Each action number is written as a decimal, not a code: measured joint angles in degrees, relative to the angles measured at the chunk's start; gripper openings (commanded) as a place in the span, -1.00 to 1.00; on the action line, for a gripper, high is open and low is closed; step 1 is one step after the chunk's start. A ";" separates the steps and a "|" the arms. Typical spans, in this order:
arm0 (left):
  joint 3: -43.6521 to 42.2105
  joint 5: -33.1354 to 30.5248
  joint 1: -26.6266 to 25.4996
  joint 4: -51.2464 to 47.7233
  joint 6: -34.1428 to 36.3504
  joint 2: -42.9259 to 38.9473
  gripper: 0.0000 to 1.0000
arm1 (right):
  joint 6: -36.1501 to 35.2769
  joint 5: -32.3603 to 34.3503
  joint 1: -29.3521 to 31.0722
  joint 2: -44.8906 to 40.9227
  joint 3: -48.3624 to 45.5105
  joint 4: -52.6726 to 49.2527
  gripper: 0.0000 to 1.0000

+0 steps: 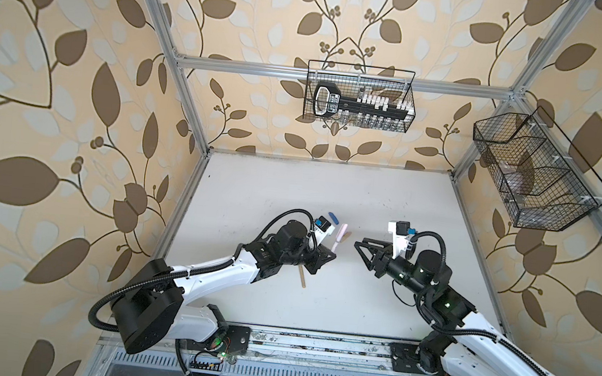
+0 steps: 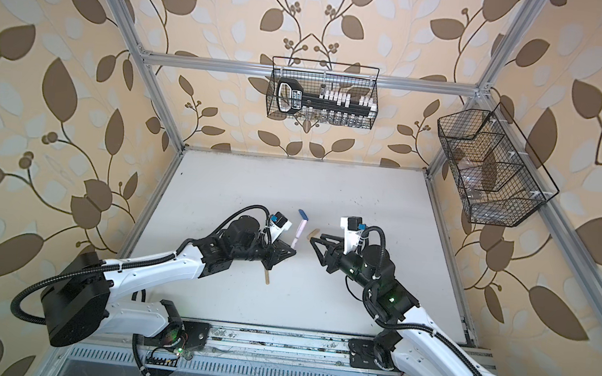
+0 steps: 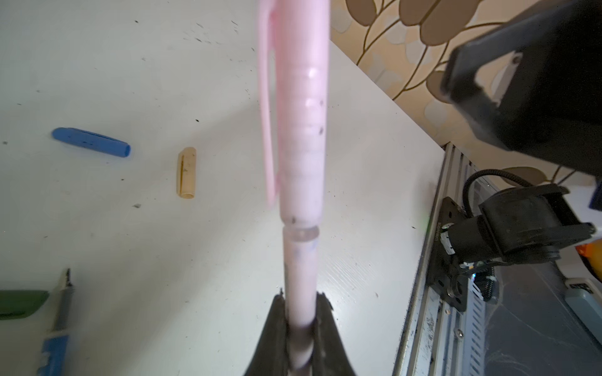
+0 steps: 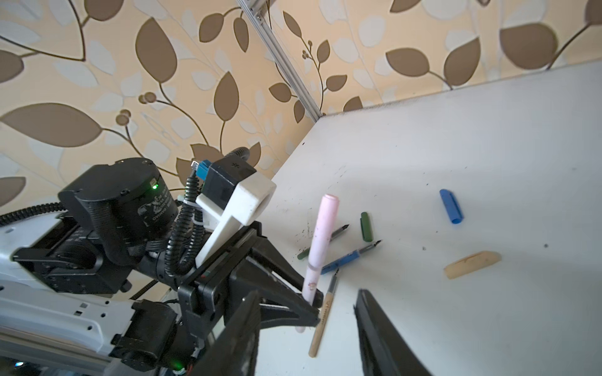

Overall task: Insert the pens into the pen caps
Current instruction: 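Press the cap further onto the pink pen with the right gripper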

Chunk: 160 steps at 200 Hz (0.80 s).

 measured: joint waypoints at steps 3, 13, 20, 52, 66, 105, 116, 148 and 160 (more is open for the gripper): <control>-0.22 -0.24 0.00 0.00 0.11 -0.44 -1.00 | -0.39 0.39 0.00 -0.74 0.00 -0.31 0.19; -0.85 -1.51 0.00 0.02 0.31 -1.81 -1.00 | -0.39 1.49 -0.17 -2.86 0.00 -1.44 0.19; -1.16 -2.03 0.00 0.00 0.44 -2.62 -1.00 | -0.50 2.05 -0.39 -3.87 0.02 -1.90 0.20; -1.79 -2.69 0.00 0.42 0.63 -4.17 -1.00 | -0.44 1.44 -1.84 -1.64 0.04 -1.90 0.31; -1.79 -2.67 0.00 0.66 0.63 -4.22 -1.00 | -0.48 -0.85 -1.99 1.88 0.76 -1.75 0.35; -1.79 -2.60 0.00 0.87 0.61 -4.22 -1.00 | -0.70 -7.37 -1.70 10.38 6.05 -1.05 0.37; -1.79 -2.54 0.00 0.92 0.61 -4.22 -1.00 | -0.72 -8.24 -1.64 11.34 7.45 -0.83 0.37; -1.79 -2.38 0.00 1.01 0.61 -4.22 -1.00 | -0.70 -8.76 -1.62 12.96 9.62 -0.28 0.37; -1.79 -2.36 0.00 1.03 0.61 -4.22 -1.00 | -0.72 -8.76 -1.62 13.90 10.25 -0.24 0.37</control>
